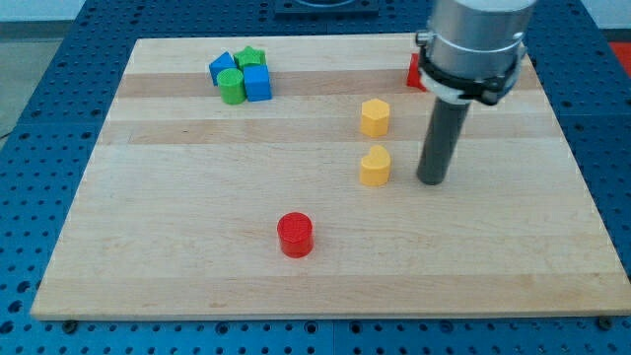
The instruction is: Move the green star a bit left
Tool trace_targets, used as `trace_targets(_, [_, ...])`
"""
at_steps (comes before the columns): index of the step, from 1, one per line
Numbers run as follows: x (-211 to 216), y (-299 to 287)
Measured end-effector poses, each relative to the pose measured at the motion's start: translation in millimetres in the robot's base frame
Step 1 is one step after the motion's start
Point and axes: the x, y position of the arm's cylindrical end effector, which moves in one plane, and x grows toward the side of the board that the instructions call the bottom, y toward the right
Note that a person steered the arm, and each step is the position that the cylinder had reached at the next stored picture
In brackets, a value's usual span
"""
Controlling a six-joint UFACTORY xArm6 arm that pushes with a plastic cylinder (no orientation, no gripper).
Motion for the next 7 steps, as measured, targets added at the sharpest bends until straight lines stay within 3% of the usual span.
trace_targets(1, [-2.0, -68.0])
trace_targets(2, [-2.0, -50.4])
trace_targets(3, [35.4, 12.4])
trace_targets(4, [84.0, -0.2])
trace_targets(5, [90.0, -23.1])
trace_targets(6, [-20.4, -1.6])
trace_targets(7, [-91.7, 98.1])
